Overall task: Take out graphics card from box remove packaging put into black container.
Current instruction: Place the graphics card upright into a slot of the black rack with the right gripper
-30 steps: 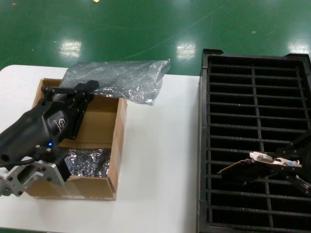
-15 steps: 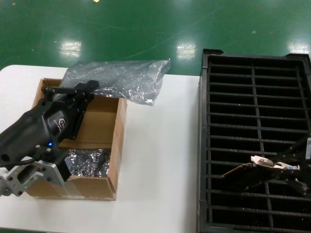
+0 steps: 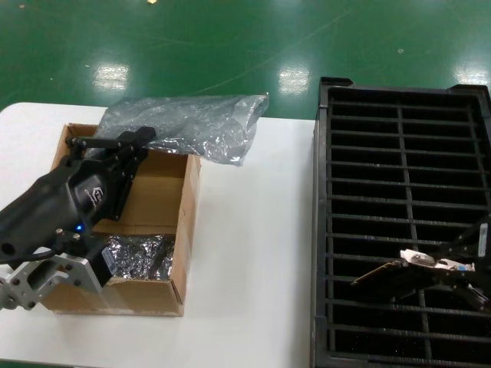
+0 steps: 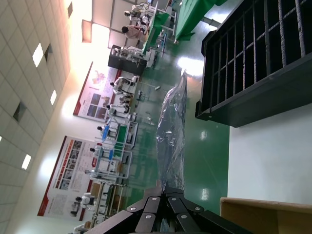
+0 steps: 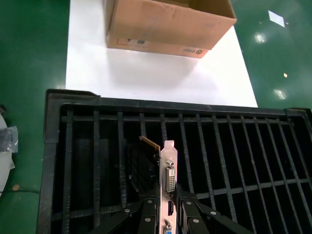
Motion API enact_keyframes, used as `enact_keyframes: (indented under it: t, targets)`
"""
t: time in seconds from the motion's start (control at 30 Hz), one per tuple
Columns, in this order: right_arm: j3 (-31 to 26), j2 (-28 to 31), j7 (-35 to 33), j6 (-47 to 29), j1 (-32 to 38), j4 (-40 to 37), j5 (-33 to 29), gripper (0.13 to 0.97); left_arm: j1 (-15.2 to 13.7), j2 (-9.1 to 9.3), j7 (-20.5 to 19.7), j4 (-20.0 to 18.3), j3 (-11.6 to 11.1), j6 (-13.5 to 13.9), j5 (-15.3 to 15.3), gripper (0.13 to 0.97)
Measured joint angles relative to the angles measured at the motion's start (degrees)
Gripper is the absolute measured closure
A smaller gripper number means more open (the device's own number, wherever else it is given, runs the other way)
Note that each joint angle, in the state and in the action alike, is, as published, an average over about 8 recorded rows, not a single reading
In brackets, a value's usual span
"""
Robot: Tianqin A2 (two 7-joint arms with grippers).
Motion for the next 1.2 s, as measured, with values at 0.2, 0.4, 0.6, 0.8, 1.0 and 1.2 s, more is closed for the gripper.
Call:
enact_keyframes:
  t: [0.2, 0.4, 0.6, 0.8, 1.0, 1.2]
  targets:
    - [-0.9, -0.9, -1.2, -0.1, -0.1, 0.7, -1.8, 0.909, 0.0, 0.0, 0.0, 0.0, 0.0, 0.0, 0.0, 0.958]
    - [-1.9, -2.2, -2.4, -0.4, 0.0, 0.9, -2.8, 0.909, 0.0, 0.0, 0.0, 0.0, 0.0, 0.0, 0.0, 0.958]
    - [-2.9, -3.8, -3.8, -0.3, 0.3, 0.1, -3.3, 0.909, 0.0, 0.0, 0.0, 0.0, 0.0, 0.0, 0.0, 0.958]
    - [-3.6, -5.2, -5.4, 0.1, 0.5, -1.1, -3.7, 0.878, 0.0, 0.0, 0.0, 0.0, 0.0, 0.0, 0.0, 0.958]
    - [-3.8, -5.8, -6.7, 0.5, 0.5, -1.8, -3.4, 0.831, 0.0, 0.0, 0.0, 0.0, 0.0, 0.0, 0.0, 0.958]
    - [-1.7, -4.9, -7.5, 2.6, -0.9, -1.3, -1.4, 0.738, 0.0, 0.0, 0.0, 0.0, 0.0, 0.0, 0.0, 0.958]
